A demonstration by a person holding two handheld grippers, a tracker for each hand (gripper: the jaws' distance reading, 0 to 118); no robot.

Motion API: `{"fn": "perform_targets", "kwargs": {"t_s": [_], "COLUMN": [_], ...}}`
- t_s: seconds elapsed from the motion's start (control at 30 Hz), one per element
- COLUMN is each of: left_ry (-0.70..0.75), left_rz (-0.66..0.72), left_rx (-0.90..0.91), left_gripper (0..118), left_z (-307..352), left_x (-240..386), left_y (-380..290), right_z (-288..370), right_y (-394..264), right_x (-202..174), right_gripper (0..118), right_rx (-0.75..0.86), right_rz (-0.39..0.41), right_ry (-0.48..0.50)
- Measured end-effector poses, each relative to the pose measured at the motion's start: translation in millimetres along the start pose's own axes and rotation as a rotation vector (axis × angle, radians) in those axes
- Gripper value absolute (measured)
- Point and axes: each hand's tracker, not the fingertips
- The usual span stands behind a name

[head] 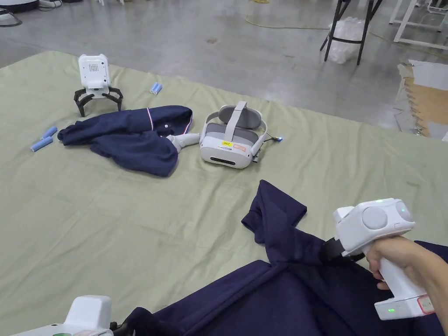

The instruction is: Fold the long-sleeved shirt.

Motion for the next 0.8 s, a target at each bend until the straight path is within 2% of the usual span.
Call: {"fn": "perform_targets", "kwargs": {"t_s": [0.07,0.1,0.2,0.23,0.4,0.57,0.67,0.73,0.8], "left_ry": [0.004,0.010,0.012,0.017,-0.058,-0.053,-0.077,-0.090,-0.180], "left_rz": [-0.006,-0.011,-0.008,-0.010,-0.077,-0.227,-0.317,-0.347,-0.297], "left_rx": [-0.006,-0.007,0.012,0.034,0.206,0.436,0.573,0.662,0.697], "left_gripper": [13,13,13,13,13,13,13,13,13], "left_z": [-0.1,-0.3,7.4,13.1,64.8,134.5,183.9,212.2,241.4], "left_x": [1.4,3.6,-0.4,0.0,11.5,64.0,113.0,139.7,161.9], "left_y": [6.8,5.5,19.1,25.0,109.2,238.4,320.4,374.3,422.3], "right_z": [-6.1,-8.9,16.6,39.8,194.8,383.3,470.9,518.1,557.0], "right_y": [-2.1,-1.8,-9.4,-17.7,-48.2,-85.3,-81.4,-71.8,-56.2], "right_x": [-8.1,-10.0,-11.8,-16.2,12.0,31.3,47.9,50.3,49.5], "right_gripper": [5,5,5,5,5,5,5,5,5], "right_rx": [0.007,0.028,0.059,0.111,0.399,0.655,0.811,0.867,0.894], "right_rz": [0.025,0.049,-0.011,-0.010,-0.111,-0.129,-0.165,-0.154,-0.151], "right_ry": [-0.028,-0.092,-0.102,-0.119,-0.110,-0.259,-0.305,-0.390,-0.511]}}
